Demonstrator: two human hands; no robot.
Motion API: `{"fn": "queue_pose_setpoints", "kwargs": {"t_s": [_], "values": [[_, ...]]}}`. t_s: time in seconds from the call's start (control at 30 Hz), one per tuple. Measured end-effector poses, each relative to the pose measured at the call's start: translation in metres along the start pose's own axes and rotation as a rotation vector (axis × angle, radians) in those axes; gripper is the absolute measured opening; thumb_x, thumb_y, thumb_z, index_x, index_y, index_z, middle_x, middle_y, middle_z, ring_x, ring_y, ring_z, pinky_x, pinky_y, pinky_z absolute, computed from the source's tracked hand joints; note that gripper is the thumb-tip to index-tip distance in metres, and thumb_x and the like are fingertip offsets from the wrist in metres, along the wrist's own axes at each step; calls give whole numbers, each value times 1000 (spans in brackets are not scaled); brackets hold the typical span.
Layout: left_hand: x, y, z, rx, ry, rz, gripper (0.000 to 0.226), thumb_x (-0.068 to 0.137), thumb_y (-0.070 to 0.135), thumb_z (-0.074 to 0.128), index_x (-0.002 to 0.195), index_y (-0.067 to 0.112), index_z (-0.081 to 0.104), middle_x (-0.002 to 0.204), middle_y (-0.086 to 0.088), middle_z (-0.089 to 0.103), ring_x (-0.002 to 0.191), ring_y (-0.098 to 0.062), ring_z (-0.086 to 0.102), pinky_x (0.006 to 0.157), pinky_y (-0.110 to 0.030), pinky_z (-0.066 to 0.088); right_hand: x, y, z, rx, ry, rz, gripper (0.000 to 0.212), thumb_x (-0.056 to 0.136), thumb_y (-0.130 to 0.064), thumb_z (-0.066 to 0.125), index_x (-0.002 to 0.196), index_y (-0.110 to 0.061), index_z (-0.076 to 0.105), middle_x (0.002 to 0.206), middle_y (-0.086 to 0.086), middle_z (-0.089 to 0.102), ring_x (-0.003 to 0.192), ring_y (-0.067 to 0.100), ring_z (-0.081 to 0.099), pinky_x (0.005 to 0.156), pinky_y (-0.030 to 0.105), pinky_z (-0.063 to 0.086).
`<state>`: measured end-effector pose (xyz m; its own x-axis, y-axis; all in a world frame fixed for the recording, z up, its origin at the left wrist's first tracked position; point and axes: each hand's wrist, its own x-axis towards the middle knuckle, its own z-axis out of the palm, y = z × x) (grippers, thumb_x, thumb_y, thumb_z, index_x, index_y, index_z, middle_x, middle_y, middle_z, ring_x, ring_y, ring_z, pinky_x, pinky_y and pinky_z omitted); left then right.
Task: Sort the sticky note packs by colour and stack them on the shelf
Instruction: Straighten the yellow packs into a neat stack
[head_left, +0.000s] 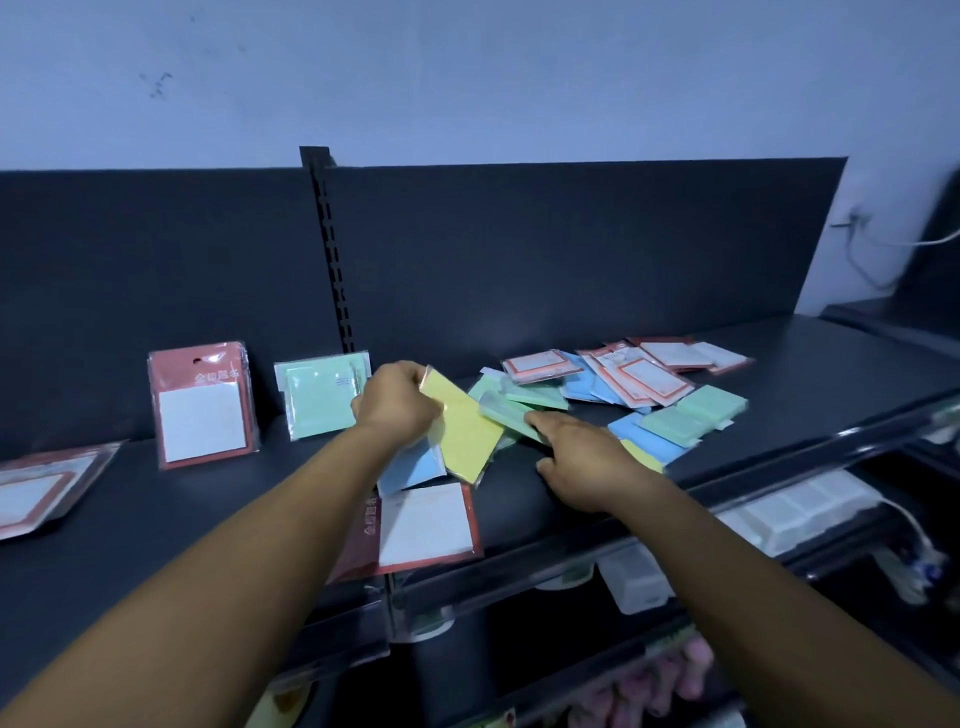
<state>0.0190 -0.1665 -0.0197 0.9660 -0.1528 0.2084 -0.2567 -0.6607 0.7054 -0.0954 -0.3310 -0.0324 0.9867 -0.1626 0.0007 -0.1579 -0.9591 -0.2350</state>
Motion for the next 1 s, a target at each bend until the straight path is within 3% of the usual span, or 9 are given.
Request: {"fn": "queue_pose_setpoints", "kwargs": {"t_s": [0.23, 0.37, 0.47, 0.57, 0.7, 0.8, 0.87, 1.0], "values": [[-3, -16, -6, -197, -44, 74, 19, 87, 14, 62, 76, 24, 50, 77, 6, 63, 83, -25, 63, 88, -39, 50, -8, -7, 4, -12, 11, 84, 56, 102, -28, 34, 153, -21, 13, 159, -2, 19, 142, 24, 28, 115, 40, 23], [-13, -20, -18, -362, -144, 102, 11, 93, 9, 54, 90, 20, 52, 84, 0, 62, 77, -19, 57, 68, -30, 45, -6, -14, 8, -7, 32, 147, 55, 103, -31, 30, 153, -20, 12, 160, -1, 19, 142, 25, 28, 114, 41, 23], [-22, -23, -23, -524, -198, 115, 18, 94, 4, 51, 87, 21, 51, 78, -4, 54, 70, -18, 48, 63, -28, 38, -6, -17, 13, -17, 29, 186, 49, 103, -30, 29, 149, -14, 24, 156, 3, 27, 140, 25, 29, 111, 40, 24], [-29, -22, -21, -590, -218, 137, 26, 93, -1, 51, 82, 22, 49, 69, 3, 46, 64, -12, 43, 61, -24, 38, -7, -21, 20, -46, -1, 183, 44, 102, -29, 29, 144, -15, 32, 152, 3, 32, 140, 23, 27, 111, 39, 23], [-38, -20, -11, -593, -217, 148, 21, 93, 4, 52, 82, 22, 48, 64, 7, 41, 60, -11, 36, 57, -24, 33, -12, -23, 25, -40, 37, 212, 51, 102, -29, 30, 151, -17, 21, 160, 1, 16, 147, 21, 11, 116, 39, 12], [-43, -16, -6, -688, -191, 126, 21, 94, 2, 51, 84, 21, 47, 69, 2, 52, 66, -14, 44, 61, -27, 37, -16, -16, 26, -62, 81, 396, 55, 99, -28, 34, 151, -20, 17, 161, 6, 9, 148, 30, 2, 117, 46, 7], [-47, -12, -3, -726, -189, 115, 22, 94, 2, 51, 85, 22, 47, 76, 2, 59, 72, -16, 50, 68, -30, 41, -21, -9, 25, -75, 49, 481, 52, 98, -28, 35, 148, -18, 25, 158, 11, 17, 145, 36, 10, 115, 49, 11], [-52, -7, 6, -749, -183, 68, 22, 93, 3, 52, 88, 24, 48, 83, 2, 63, 76, -18, 53, 70, -32, 43, -32, 3, 18, -69, 146, 383, 37, 97, -28, 36, 130, -23, 50, 138, 6, 47, 128, 27, 40, 102, 40, 27]]}}
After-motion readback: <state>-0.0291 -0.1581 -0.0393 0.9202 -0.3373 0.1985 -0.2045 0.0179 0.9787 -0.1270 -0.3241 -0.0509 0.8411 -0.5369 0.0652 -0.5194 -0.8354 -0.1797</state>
